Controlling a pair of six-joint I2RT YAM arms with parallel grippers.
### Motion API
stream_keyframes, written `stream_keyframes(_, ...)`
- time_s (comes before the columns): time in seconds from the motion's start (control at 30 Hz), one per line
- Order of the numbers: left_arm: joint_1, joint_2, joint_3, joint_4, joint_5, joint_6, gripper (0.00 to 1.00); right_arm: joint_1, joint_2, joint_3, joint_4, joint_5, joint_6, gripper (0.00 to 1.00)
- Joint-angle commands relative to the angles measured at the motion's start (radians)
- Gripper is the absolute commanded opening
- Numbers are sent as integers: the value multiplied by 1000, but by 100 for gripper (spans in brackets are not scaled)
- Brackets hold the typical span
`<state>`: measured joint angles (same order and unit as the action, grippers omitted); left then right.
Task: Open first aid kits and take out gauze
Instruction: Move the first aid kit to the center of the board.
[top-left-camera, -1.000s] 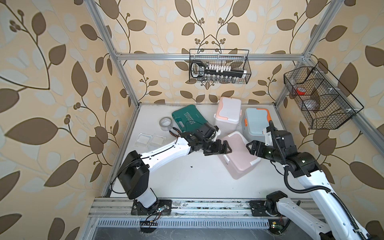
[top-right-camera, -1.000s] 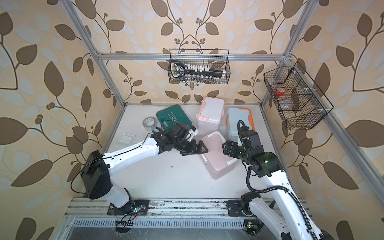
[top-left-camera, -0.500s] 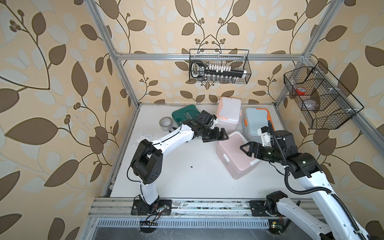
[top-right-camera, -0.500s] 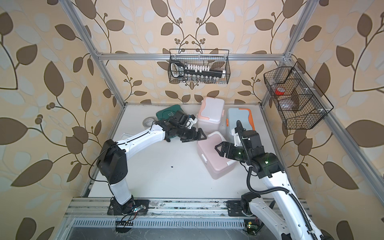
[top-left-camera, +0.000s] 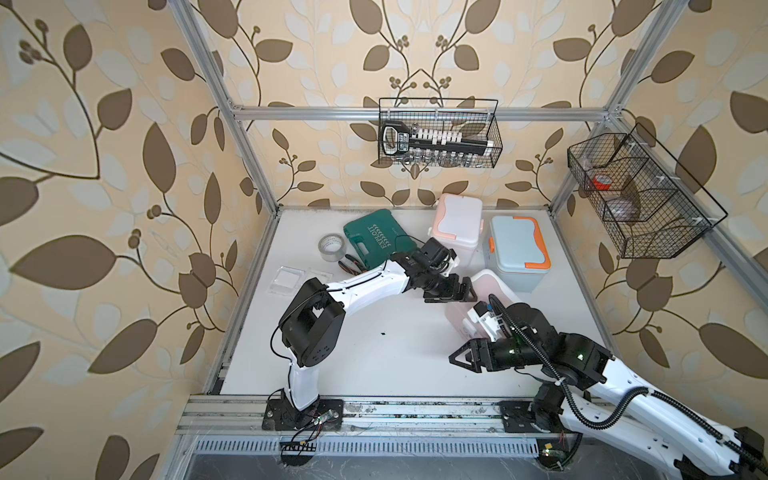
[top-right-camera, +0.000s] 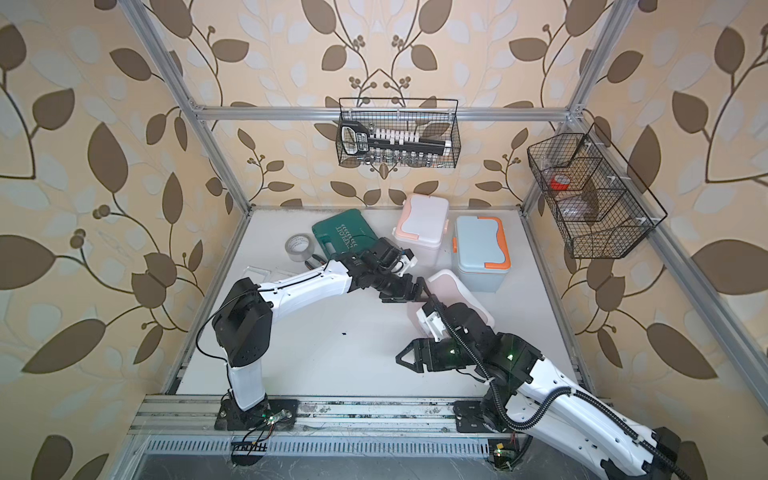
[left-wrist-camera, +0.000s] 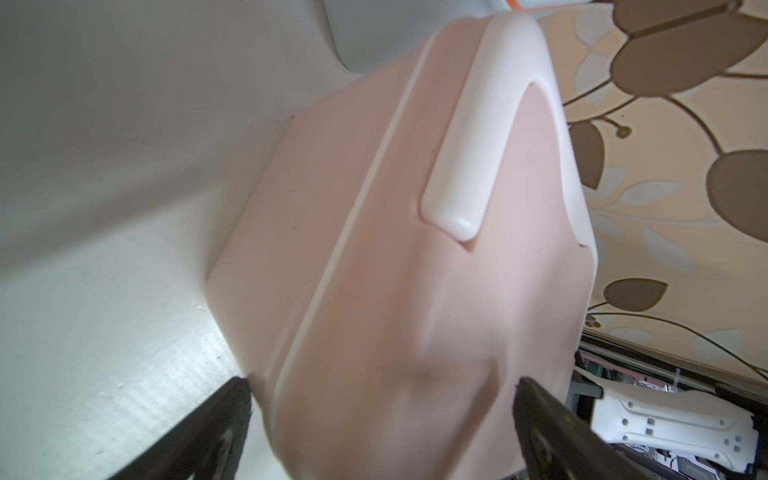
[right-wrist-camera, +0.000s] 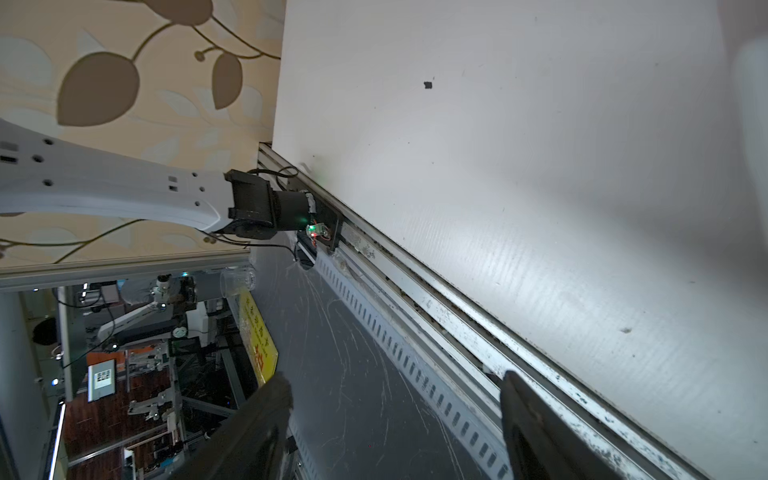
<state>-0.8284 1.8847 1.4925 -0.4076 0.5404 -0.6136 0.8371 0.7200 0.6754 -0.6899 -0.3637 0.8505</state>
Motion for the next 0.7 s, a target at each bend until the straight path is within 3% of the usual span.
stream_keyframes(0.0, -28, -9, 14, 92, 9, -53, 99, 12, 7, 12, -75, 264, 80, 76)
stream_keyframes(0.13, -64, 59, 96, 95, 16, -65, 99, -32, -26, 12, -141, 421, 87, 76)
stream_keyframes(0.4, -135, 204, 288, 83, 30, -78, 99, -220, -106, 28, -282, 526, 58, 77)
stream_keyframes(0.67, -137, 217, 339, 90, -4, -74, 99, -344, -112, 37, -300, 550, 15, 77)
